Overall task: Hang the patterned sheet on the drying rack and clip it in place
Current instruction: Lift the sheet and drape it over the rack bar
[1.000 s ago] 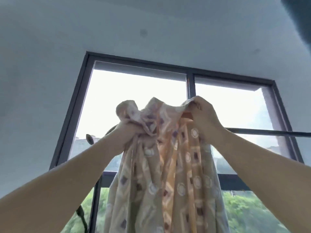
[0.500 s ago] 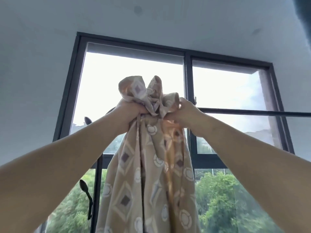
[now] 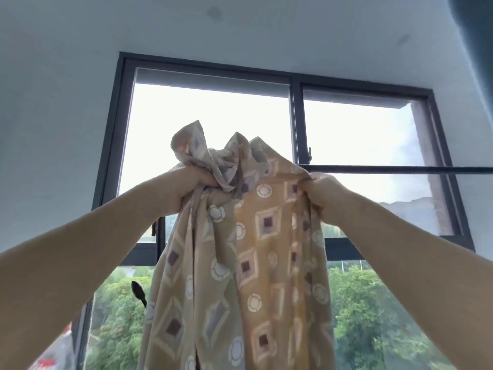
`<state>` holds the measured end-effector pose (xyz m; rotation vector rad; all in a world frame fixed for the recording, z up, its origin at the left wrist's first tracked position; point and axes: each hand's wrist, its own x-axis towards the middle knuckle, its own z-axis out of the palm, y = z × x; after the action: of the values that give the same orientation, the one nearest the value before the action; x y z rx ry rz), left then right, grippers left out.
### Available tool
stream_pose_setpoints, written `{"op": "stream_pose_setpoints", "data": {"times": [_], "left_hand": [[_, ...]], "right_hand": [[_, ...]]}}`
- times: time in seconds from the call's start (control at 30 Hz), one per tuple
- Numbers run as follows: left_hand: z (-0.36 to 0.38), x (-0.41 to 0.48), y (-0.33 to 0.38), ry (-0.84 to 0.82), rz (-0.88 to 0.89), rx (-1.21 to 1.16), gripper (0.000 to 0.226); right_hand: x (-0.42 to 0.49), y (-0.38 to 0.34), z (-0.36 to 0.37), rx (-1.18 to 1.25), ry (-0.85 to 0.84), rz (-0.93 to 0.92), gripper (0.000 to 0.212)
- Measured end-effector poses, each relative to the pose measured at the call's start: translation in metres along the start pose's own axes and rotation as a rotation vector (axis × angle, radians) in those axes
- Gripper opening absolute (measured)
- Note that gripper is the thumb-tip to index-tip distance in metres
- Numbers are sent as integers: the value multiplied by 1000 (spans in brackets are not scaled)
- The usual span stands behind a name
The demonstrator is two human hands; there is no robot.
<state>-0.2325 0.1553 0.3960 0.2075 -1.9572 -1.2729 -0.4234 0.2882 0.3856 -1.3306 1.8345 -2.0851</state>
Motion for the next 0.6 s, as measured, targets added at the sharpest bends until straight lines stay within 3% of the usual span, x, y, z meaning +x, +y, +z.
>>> {"op": "stream_pose_setpoints", "data": {"times": [0.07,0.17,0.27,0.37,0.43,0.6], "left_hand": [[9,-10,-7,-112,-80,7,23],[35,-24,-21,-280,-132,-64,10],[54,-31,-35,-305,-152,-100,12],[55,-24,-44,-202,-186,-126,13],[50,-15,-48,-94,-199,-142,14],[45,-2,-47,126,-142,-177,23]], "right_hand": [[-2,-11,6,107,5,-122,25],[-17,-22,26,241,-226,-171,25],[-29,-21,39,352,-391,-114,23],[-29,-8,35,39,-205,-195,15],[-28,4,31,-154,-125,-144,19],[-37,29,30,-560,-327,114,14]]}}
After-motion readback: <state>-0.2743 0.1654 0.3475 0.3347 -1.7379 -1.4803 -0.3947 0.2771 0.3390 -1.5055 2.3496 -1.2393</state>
